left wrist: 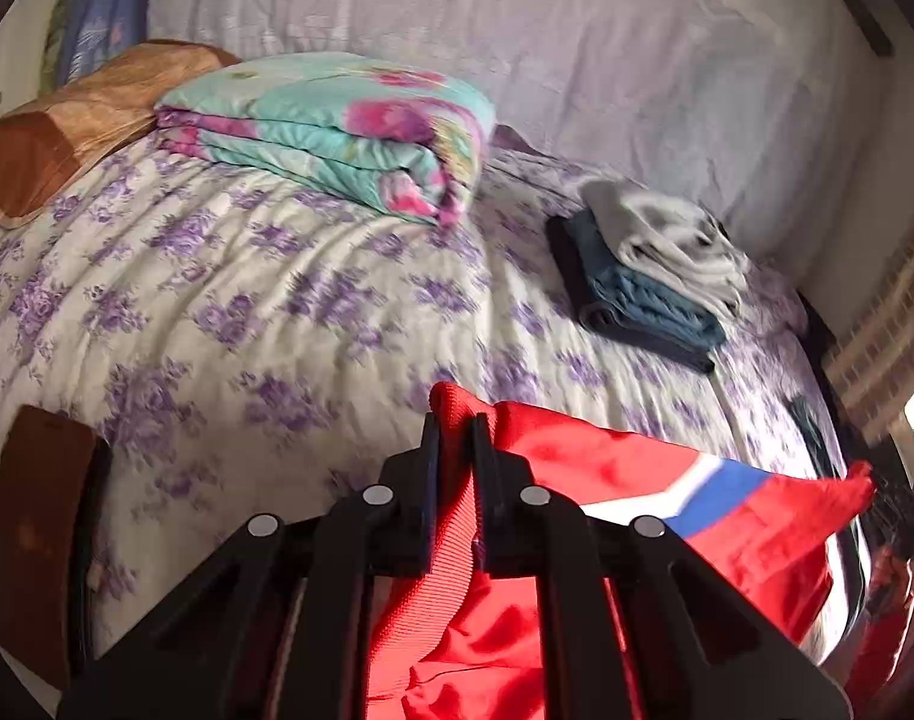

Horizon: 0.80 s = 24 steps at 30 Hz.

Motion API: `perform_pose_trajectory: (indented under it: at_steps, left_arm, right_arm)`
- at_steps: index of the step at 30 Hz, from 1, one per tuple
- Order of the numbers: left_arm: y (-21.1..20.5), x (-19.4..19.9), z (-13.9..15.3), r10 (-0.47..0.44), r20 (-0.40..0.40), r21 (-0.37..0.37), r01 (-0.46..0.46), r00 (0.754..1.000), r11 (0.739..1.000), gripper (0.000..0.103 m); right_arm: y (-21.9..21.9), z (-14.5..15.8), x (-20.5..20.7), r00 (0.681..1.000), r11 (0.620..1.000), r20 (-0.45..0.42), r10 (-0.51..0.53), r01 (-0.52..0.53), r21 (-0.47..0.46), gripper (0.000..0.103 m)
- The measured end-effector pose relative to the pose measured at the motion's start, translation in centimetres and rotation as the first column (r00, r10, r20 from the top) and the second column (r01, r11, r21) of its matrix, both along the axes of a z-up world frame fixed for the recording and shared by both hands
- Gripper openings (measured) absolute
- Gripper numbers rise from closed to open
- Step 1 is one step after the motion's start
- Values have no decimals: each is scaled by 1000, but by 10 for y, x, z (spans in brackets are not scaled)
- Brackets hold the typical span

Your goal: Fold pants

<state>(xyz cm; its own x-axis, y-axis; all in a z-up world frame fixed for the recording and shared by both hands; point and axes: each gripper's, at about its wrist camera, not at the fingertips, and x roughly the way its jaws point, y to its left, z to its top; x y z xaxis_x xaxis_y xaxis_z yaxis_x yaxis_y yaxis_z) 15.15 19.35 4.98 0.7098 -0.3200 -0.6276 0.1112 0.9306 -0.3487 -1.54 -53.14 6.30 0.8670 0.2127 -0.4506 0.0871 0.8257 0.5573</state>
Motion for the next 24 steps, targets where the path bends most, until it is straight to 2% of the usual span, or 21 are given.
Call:
perform_pose_trajectory:
  at_steps: [3, 5, 7, 9, 11, 13, 14, 16, 18, 21, 23, 24]
  left_arm:
    - [-4, 22, -8, 56, -10, 21, -56, 998, 998, 9]
    - [1, 32, -16, 116, -12, -1, -116, 993, 993, 8]
    - [20, 35, -26, 227, -25, -45, -228, 974, 973, 4]
    - [41, 37, -37, 292, -48, -73, -295, 955, 953, 4]
    - [52, 40, -52, 258, -107, -127, -271, 960, 954, 4]
    - [47, 40, -60, 202, -130, -143, -220, 971, 965, 4]
    - [41, 40, -63, 173, -134, -131, -191, 976, 973, 3]
    - [29, 39, -61, 166, -121, -61, -175, 979, 983, 3]
    - [25, 40, -57, 163, -117, -49, -169, 980, 984, 5]
    - [27, 40, -57, 183, -117, -49, -190, 976, 981, 18]
    - [31, 38, -62, 223, -114, -44, -229, 968, 972, 43]
    - [37, 36, -67, 260, -113, -50, -267, 959, 962, 50]
  right_arm:
    - [10, 7, 59, 999, 999, -35, -8, 6, -39, 20]
    - [8, -3, 107, 994, 1000, -112, 5, -5, -4, 28]
    - [-3, -13, 120, 988, 996, -140, -68, 75, 42, 48]
    - [-10, -16, 112, 990, 992, -97, -99, 106, 64, 57]
    - [-9, -25, 103, 990, 996, -114, -81, 85, 24, 57]
    - [-7, -44, 99, 983, 998, -173, -56, 59, 9, 57]
    - [-8, -54, 100, 980, 998, -197, -43, 49, 27, 57]
    - [-12, -75, 104, 972, 993, -236, -13, 40, 108, 57]
    - [-13, -86, 111, 973, 980, -232, 13, 34, 197, 57]
    - [-6, -97, 131, 972, 956, -226, 59, 11, 293, 58]
    - [3, -103, 148, 967, 952, -242, 75, 3, 306, 60]
    - [5, -107, 153, 967, 951, -243, 72, 8, 310, 61]
